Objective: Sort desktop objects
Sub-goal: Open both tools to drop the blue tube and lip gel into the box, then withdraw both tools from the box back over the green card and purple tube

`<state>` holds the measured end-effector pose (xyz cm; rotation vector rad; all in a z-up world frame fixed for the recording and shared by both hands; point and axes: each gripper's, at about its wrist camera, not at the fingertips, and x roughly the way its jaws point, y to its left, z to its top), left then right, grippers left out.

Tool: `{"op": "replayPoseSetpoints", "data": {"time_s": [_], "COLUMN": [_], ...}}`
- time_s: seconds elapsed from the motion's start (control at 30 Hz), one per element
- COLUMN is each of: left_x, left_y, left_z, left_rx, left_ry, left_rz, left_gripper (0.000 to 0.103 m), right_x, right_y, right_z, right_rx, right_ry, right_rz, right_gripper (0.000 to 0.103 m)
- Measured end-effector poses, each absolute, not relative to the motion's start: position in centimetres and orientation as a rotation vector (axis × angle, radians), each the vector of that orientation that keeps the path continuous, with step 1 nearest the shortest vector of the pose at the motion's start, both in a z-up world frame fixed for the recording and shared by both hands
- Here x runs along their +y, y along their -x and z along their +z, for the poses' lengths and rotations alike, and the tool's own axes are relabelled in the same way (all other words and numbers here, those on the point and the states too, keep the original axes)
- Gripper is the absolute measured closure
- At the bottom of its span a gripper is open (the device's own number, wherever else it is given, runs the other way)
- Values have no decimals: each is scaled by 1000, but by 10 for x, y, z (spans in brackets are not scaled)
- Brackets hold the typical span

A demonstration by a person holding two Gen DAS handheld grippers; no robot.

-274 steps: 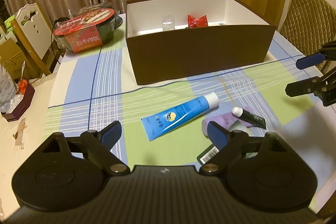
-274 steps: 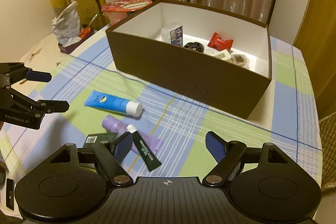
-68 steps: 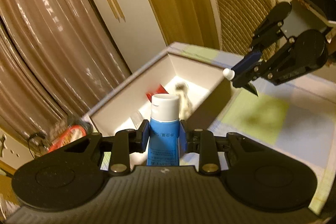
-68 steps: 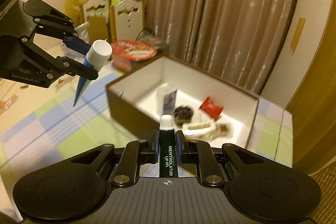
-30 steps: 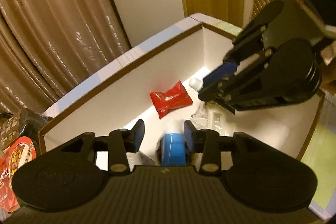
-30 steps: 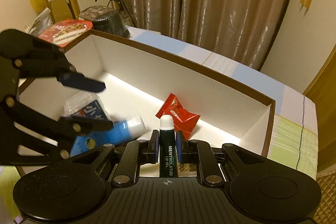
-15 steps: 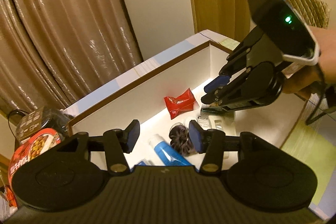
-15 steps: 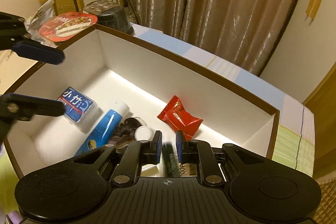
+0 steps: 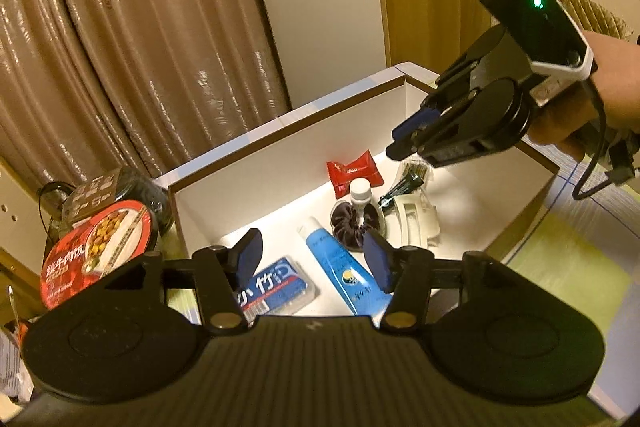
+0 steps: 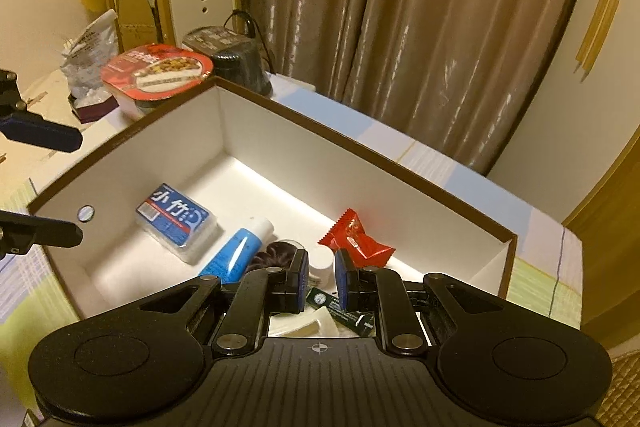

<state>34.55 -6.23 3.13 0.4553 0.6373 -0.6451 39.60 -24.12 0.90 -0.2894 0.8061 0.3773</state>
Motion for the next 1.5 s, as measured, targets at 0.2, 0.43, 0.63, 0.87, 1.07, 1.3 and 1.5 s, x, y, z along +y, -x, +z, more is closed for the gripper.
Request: {"op": "replayPoseSetpoints", "data": {"time_s": [0.2,0.43,0.63,0.87,1.07,1.3,1.5], "left_x": [-50,-31,-12,11,28,41,42], "left_y": [-323,-290,-258,-220,-191,-160,-139], "left_z": [33,36,38,24,5,-18,-27], "left_rx": [640,642,649,690,746,801,822], "left_ry": [-436,-409,-372,-336,-306,-300,-293], "left_rz": [-627,-605,-585,-561,-548,-561,-572], "left_gripper": [51,47,42,42,39,39,39], "right_x": [-237,-237,-236,-231,-235,-234,-228], "right_y": [-373,-330,-277,-207,-161,-124,-108], "right_z": [23,44,53,33,7,-12,-16], "right_rx": [775,725,697,744,820,877,843], "right_ry": [298,303,247,216,186,166,204], "right_rz": [376,386,435,484,485,498,509], "right_gripper": [87,87,87,87,87,87,19]}}
